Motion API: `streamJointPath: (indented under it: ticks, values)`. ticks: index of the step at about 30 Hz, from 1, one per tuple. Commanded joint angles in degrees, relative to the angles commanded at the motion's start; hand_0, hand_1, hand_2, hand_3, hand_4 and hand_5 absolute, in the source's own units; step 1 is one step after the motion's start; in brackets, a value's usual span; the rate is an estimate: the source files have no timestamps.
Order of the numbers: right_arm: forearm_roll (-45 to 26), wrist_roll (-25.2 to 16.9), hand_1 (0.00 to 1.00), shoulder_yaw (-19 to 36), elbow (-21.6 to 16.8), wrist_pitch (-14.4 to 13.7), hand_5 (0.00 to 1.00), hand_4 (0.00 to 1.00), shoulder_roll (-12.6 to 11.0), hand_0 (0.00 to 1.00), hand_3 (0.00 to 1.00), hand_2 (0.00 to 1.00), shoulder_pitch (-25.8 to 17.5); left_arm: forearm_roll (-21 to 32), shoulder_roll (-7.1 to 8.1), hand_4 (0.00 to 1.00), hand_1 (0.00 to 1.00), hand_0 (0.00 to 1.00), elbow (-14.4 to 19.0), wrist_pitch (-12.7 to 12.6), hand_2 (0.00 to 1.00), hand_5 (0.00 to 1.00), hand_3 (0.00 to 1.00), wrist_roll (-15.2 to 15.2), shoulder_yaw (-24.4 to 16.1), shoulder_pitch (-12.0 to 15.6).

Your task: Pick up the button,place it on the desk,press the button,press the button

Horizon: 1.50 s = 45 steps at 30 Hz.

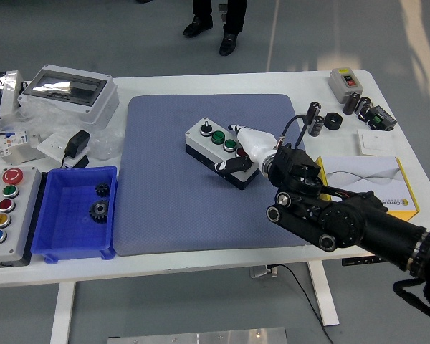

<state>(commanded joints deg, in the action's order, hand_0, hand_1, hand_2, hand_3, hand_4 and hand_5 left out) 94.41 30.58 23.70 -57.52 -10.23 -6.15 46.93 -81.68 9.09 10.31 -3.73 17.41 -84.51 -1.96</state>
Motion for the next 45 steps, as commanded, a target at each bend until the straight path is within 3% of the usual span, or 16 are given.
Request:
streamJointPath:
  ticks: [2,3,8,9,14,15,20,21,26,27,32,33,38,39,44,45]
  values:
    - [0.1,0.1,0.973,-0.2,0.1,-0.1,0.587,0.998,0.1,0.927,0.998,0.998,0.0,0.0,0.01,0.634,0.59,0.616,0.0,0.0,0.546,0.235,0.607,0.0,0.0,0.0]
    - [0.1,0.1,0.96,-0.4,0.2,-0.2,0.594,0.998,0.2,0.879,0.998,0.998,0.0,0.0,0.02,0.628,0.59,0.616,0.0,0.0,0.545,0.23,0.606,-0.1,0.0,-0.1]
    - [0.4,0.4,0.96,-1.1,0.8,-0.8,0.594,0.998,0.6,0.879,0.998,0.998,-0.1,-0.2,0.02,0.628,0.59,0.616,0.0,0.1,0.545,0.23,0.606,-0.2,-0.2,-0.2]
    - [0.3,0.4,0.934,-1.2,0.9,-0.9,0.593,0.998,0.7,0.837,0.998,0.998,-0.2,-0.2,0.02,0.623,0.589,0.617,0.0,0.2,0.545,0.225,0.604,-0.2,-0.1,-0.2]
    - [-0.3,0.4,0.934,-1.3,1.3,-1.8,0.593,0.998,0.7,0.837,0.998,0.998,-0.3,-0.2,0.0,0.623,0.589,0.617,0.0,0.2,0.545,0.225,0.604,-0.4,-0.1,-0.2]
    - [-0.3,0.4,0.894,-1.3,1.3,-2.2,0.593,0.998,0.8,0.737,0.998,0.963,-0.4,-0.2,-0.01,0.621,0.585,0.617,0.0,0.3,0.546,0.219,0.601,-0.5,-0.1,-0.2]
    - [-0.2,0.8,0.894,-1.6,1.6,-2.9,0.593,0.998,0.9,0.737,0.998,0.963,-0.4,-0.1,-0.01,0.621,0.585,0.617,0.0,0.4,0.546,0.219,0.601,-0.8,0.1,-0.3]
    - [-0.2,0.9,0.792,-1.7,1.7,-3.0,0.594,0.998,0.9,0.46,0.998,0.898,-0.4,-0.1,0.0,0.615,0.585,0.616,0.0,0.4,0.545,0.216,0.598,-0.8,0.1,-0.4]
    - [0.7,1.3,0.792,-2.3,2.1,-2.7,0.594,0.998,1.0,0.46,0.998,0.898,-0.5,-0.1,0.07,0.615,0.585,0.616,0.0,0.5,0.545,0.216,0.598,-1.2,0.2,-0.6]
    - [0.9,1.3,0.694,-2.3,2.2,-2.7,0.438,0.976,1.0,0.29,0.998,0.828,-0.5,-0.1,0.09,0.608,0.583,0.617,0.0,0.5,0.545,0.213,0.597,-1.2,0.2,-0.6]
    - [1.4,1.2,0.694,-2.7,2.3,-3.0,0.438,0.976,1.0,0.29,0.998,0.828,-0.7,-0.2,0.05,0.608,0.583,0.617,0.0,0.5,0.545,0.213,0.597,-1.3,0.1,-0.5]
    - [1.4,1.2,0.548,-2.9,2.3,-3.1,0.347,0.905,1.0,0.189,0.998,0.701,-0.7,-0.2,0.05,0.598,0.584,0.616,0.0,0.5,0.546,0.2,0.599,-1.3,0.1,-0.5]
    - [1.3,1.2,0.548,-3.6,2.4,-3.6,0.347,0.905,1.1,0.189,0.998,0.701,-1.0,0.0,0.06,0.598,0.584,0.616,0.0,0.4,0.546,0.2,0.599,-1.4,0.2,-0.4]
    - [1.4,1.3,0.474,-3.8,2.4,-3.7,0.215,0.827,1.1,0.144,0.998,0.621,-1.0,0.1,0.07,0.596,0.585,0.616,0.0,0.4,0.546,0.203,0.598,-1.5,0.3,-0.4]
    - [2.3,1.6,0.474,-4.6,2.5,-4.5,0.215,0.827,1.0,0.144,0.998,0.621,-1.0,0.4,0.14,0.596,0.585,0.616,0.0,0.4,0.546,0.203,0.598,-1.7,0.4,-0.4]
    - [2.6,1.7,0.416,-4.8,2.5,-4.8,0.102,0.631,1.0,0.109,0.96,0.52,-1.1,0.4,0.15,0.595,0.588,0.616,0.0,0.3,0.549,0.207,0.602,-1.8,0.5,-0.3]
